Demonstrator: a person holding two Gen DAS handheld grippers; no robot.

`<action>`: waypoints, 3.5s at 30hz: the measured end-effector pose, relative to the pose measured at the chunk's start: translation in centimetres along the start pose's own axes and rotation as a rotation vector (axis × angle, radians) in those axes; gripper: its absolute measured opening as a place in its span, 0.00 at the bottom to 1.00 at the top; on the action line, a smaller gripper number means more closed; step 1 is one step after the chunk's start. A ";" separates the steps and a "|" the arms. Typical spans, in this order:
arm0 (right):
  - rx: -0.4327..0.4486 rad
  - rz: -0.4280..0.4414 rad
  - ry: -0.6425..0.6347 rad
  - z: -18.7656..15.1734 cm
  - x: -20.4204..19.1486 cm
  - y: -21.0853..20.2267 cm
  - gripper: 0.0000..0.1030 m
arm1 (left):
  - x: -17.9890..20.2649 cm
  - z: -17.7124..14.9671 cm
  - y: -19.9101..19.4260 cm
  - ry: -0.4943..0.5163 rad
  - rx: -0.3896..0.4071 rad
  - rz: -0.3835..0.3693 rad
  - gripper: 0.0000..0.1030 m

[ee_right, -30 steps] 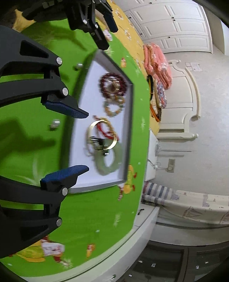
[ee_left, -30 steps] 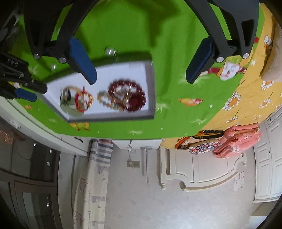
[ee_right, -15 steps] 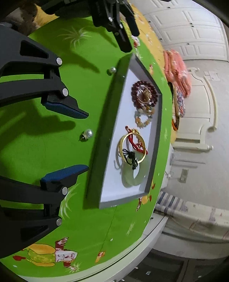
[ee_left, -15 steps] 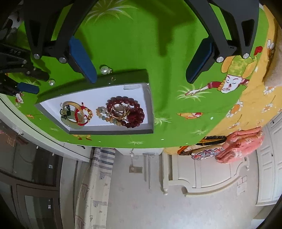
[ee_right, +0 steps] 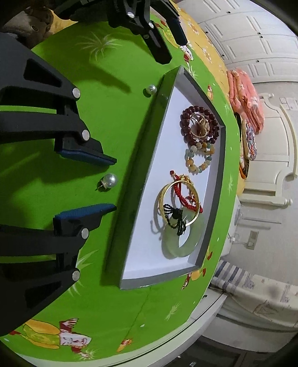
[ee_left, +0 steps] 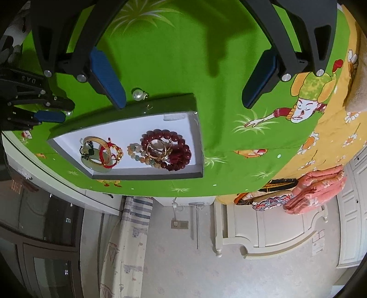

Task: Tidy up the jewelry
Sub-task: 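Grasp a white pearl with the right tool while the left grasps the other pearl, then carry both pearls into the tray and open both tools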

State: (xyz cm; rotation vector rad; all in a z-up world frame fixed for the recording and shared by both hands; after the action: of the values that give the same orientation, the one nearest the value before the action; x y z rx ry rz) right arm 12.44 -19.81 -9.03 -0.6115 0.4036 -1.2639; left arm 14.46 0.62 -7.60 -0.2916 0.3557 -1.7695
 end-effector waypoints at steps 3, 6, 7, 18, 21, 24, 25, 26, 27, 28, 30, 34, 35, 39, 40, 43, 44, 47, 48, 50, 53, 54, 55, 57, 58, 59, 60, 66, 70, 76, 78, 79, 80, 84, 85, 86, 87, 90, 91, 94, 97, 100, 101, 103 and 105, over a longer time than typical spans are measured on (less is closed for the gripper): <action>0.006 0.011 -0.007 -0.1 -0.3 0.0 0.17 | 0.2 -0.1 0.1 0.009 -0.007 -0.005 0.95; 0.016 0.014 -0.004 -0.2 -0.4 -0.3 0.13 | 0.3 -0.1 0.2 0.012 -0.011 -0.008 0.95; 0.020 0.011 0.002 -0.3 -0.3 -0.4 0.13 | 0.4 -0.1 0.3 0.015 -0.017 -0.010 0.95; 0.071 -0.020 0.044 -0.8 0.3 -1.8 0.13 | 3.0 -1.5 0.5 0.077 -0.098 -0.029 0.95; 0.074 -0.016 0.044 -0.8 0.3 -1.8 0.13 | 4.3 -2.1 1.2 0.072 -0.135 -0.031 0.80; 0.076 -0.013 0.044 -0.8 0.3 -1.8 0.13 | 4.7 -2.5 2.2 0.065 -0.174 -0.005 0.60; 0.077 -0.012 0.045 -0.8 0.3 -1.8 0.13 | 4.7 -2.6 2.5 0.050 -0.189 -0.001 0.53; 0.078 -0.011 0.047 -0.8 0.3 -1.9 0.13 | 4.6 -2.7 2.9 0.037 -0.205 0.003 0.50; 0.079 -0.009 0.048 -0.8 0.3 -1.9 0.13 | 4.6 -2.6 3.2 0.017 -0.212 0.008 0.50; 0.080 -0.008 0.051 -0.8 0.3 -1.9 0.13 | 4.5 -2.6 3.3 0.010 -0.216 0.016 0.50; 0.081 -0.004 0.054 -0.8 0.4 -2.0 0.13 | 4.4 -2.6 3.6 -0.005 -0.226 0.026 0.50; 0.083 0.001 0.056 -0.8 0.3 -2.0 0.13 | 4.6 -2.4 4.2 -0.005 -0.232 0.039 0.50; 0.085 0.003 0.058 -0.8 0.3 -2.0 0.13 | 4.6 -2.3 4.2 -0.003 -0.231 0.039 0.47; 0.090 0.005 0.063 -0.8 0.4 -2.2 0.13 | 5.1 -2.2 4.2 0.027 -0.209 0.018 0.15; 0.092 0.005 0.063 -0.8 0.4 -2.2 0.13 | 5.2 -2.2 4.1 0.040 -0.205 0.017 0.15; 0.100 0.003 0.065 -0.8 0.5 -2.3 0.13 | 5.2 -2.3 3.4 0.033 -0.180 0.007 0.15; 0.104 0.001 0.066 -0.8 0.5 -2.4 0.13 | 5.1 -2.3 3.1 0.023 -0.169 0.005 0.15; 0.129 -0.003 0.071 -0.7 0.6 -2.8 0.13 | 4.7 -2.4 2.1 0.001 -0.125 -0.010 0.14; 0.139 -0.007 0.071 -0.6 0.6 -3.0 0.13 | 4.5 -2.5 1.6 -0.003 -0.108 -0.017 0.14; 0.158 -0.017 0.074 -0.6 0.7 -3.4 0.13 | 4.4 -2.8 0.8 -0.022 -0.077 -0.041 0.14; 0.195 -0.015 0.088 -1.0 0.6 -4.3 0.13 | 4.0 -2.9 -0.1 -0.036 -0.038 -0.041 0.14; 0.205 -0.013 0.095 -1.2 0.6 -4.5 0.13 | 3.9 -2.8 -0.4 -0.039 -0.023 -0.037 0.15; 0.218 -0.016 0.100 -1.6 0.5 -4.8 0.13 | 3.7 -2.6 -0.8 -0.039 -0.001 -0.026 0.14; 0.240 -0.024 0.099 -2.0 0.3 -5.2 0.13 | 3.7 -2.3 -1.4 -0.029 0.031 -0.011 0.15; 0.261 -0.026 0.098 -2.3 0.2 -5.6 0.13 | 3.8 -2.1 -1.6 -0.022 0.045 -0.005 0.15; 0.276 -0.028 0.100 -2.3 0.1 -5.7 0.13 | 3.9 -2.1 -1.9 -0.016 0.057 0.000 0.15; 0.289 -0.029 0.104 -2.3 0.1 -5.9 0.13 | 4.1 -2.0 -2.1 -0.007 0.069 0.007 0.15; 0.373 -0.080 0.095 -1.4 0.0 -7.1 0.13 | 4.9 -2.3 -2.6 0.048 0.107 0.041 0.15; 0.384 -0.093 0.086 -0.7 0.0 -7.2 0.13 | 4.6 -1.7 -2.9 0.035 0.121 0.045 0.15; 0.395 -0.106 0.071 0.8 0.1 -6.9 0.13 | 3.9 0.2 -2.8 0.003 0.151 0.050 0.15; 0.397 -0.111 0.072 1.4 0.2 -6.6 0.13 | 3.7 1.0 -2.7 0.000 0.164 0.051 0.15; 0.397 -0.112 0.070 1.6 0.3 -6.6 0.13 | 3.7 1.4 -2.7 -0.001 0.171 0.054 0.15; 0.398 -0.115 0.066 1.9 0.4 -6.5 0.13 | 3.6 1.9 -2.5 -0.001 0.178 0.056 0.15; 0.405 -0.125 0.054 3.2 0.6 -6.2 0.13 | 3.5 3.2 -2.1 -0.004 0.194 0.061 0.15; 0.405 -0.125 0.055 3.5 0.7 -6.1 0.13 | 3.5 3.6 -1.9 -0.003 0.198 0.062 0.15; 0.407 -0.127 0.056 3.9 0.8 -6.0 0.13 | 3.5 4.0 -1.7 -0.002 0.200 0.063 0.15; 0.410 -0.128 0.056 4.3 0.9 -6.0 0.13 | 3.5 4.2 -1.5 -0.002 0.200 0.063 0.15; 0.417 -0.131 0.056 5.5 1.3 -5.6 0.13 | 3.4 5.1 -0.6 -0.004 0.196 0.066 0.15; 0.418 -0.132 0.058 5.9 1.4 -5.5 0.13 | 3.5 5.3 -0.3 -0.005 0.196 0.068 0.15; 0.411 -0.133 0.066 6.9 1.9 -4.6 0.13 | 3.5 6.1 0.7 -0.012 0.185 0.068 0.15; 0.391 -0.138 0.070 7.7 2.4 -3.3 0.13 | 3.4 6.8 2.0 -0.019 0.170 0.073 0.15; 0.365 -0.139 0.073 8.4 2.6 -1.8 0.13 | 3.7 7.5 3.4 -0.010 0.159 0.085 0.15; 0.355 -0.141 0.072 8.6 2.7 -1.2 0.13 | 3.7 7.7 3.8 -0.006 0.156 0.090 0.15; 0.342 -0.146 0.073 8.9 2.9 -0.3 0.13 | 3.7 8.0 4.6 0.001 0.148 0.100 0.15; 0.321 -0.139 0.089 9.3 3.2 0.7 0.13 | 3.8 8.1 5.5 0.007 0.139 0.112 0.15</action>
State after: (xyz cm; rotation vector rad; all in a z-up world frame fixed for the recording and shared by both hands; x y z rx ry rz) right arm 19.36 -20.84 -2.15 -0.3145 0.2265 -1.4561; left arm 21.62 -4.90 -2.26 -0.1635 0.2470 -1.6766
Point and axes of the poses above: each gripper's, at about its wrist camera, not at the fingertips, and y roughly the way its jaws point, x to its right, z to its top, the point moved 7 cm from there along y, roughly the way its jaws point, and after that the axes turned 12 degrees about x, right-handed, at the moved point
